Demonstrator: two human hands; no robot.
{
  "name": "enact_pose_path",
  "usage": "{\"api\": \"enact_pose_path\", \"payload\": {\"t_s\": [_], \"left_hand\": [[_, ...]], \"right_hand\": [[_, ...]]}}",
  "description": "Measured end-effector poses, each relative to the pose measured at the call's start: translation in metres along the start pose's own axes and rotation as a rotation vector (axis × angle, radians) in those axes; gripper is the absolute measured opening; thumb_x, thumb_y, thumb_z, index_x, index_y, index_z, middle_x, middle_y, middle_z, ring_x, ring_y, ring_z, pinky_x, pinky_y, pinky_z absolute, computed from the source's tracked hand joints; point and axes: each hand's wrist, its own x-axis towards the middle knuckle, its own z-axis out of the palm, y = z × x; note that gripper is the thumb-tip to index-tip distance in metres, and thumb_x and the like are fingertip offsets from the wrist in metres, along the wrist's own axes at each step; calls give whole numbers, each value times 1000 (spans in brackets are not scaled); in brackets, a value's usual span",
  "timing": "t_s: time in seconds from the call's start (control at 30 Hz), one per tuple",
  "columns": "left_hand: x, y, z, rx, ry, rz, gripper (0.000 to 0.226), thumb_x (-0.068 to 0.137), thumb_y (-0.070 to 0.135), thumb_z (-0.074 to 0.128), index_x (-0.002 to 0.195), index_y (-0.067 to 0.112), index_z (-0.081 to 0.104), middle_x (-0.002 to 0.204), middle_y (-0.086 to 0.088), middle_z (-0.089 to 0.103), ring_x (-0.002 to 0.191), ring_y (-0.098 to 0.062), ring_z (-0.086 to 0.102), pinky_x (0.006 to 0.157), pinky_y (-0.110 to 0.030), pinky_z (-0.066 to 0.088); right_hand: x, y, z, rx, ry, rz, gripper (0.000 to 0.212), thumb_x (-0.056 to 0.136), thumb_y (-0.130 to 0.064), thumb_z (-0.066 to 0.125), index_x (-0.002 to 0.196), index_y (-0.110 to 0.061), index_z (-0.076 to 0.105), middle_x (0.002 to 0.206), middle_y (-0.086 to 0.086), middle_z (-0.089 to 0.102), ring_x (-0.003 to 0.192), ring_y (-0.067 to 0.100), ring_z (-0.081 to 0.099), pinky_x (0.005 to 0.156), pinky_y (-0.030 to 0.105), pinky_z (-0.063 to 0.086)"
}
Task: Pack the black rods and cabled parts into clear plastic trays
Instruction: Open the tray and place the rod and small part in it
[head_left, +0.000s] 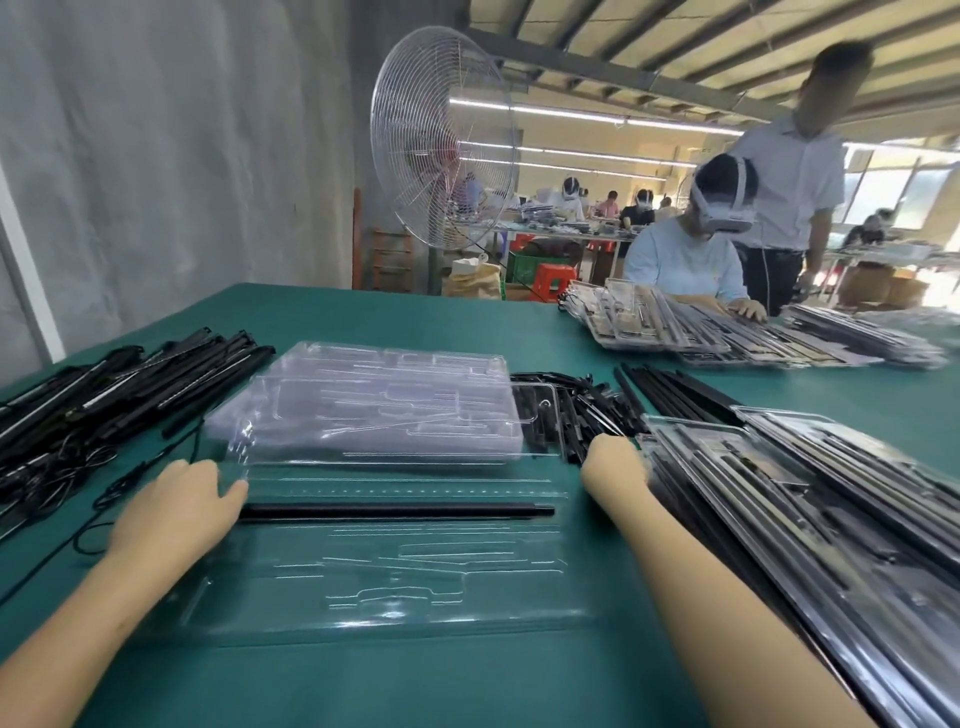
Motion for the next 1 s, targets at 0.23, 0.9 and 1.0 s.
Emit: {"api": "enact_pose_path", "payload": {"t_s": [0.23, 0.9, 1.0], "left_hand": [[4, 2, 4, -159, -73, -35, 36, 89, 35, 60, 114, 10, 60, 109, -9, 64, 89, -22, 53, 76, -31, 41], [-21, 22, 9, -539, -40, 63, 8, 79, 13, 75, 81, 7, 70, 70, -9, 67, 46, -15, 46, 49, -23, 33], [-22, 22, 9, -566, -52, 57, 8, 79, 12, 75, 82, 6, 70, 69, -10, 67, 47, -15, 45, 50, -23, 33]], "right_hand": [[-1, 6, -2, 227, 67, 17, 46, 92, -3, 47, 132, 5, 24, 123, 24, 53, 110, 36, 55, 76, 36, 43], [-87, -6, -23, 1328, -679, -54, 7, 92, -12, 53, 99, -10, 52, 111, 21, 48, 73, 40, 69, 64, 33, 59], [-91, -4, -23, 1342, -580, -118, 5, 95, -8, 44, 96, -8, 49, 98, 20, 49, 63, 39, 68, 54, 33, 58]]}}
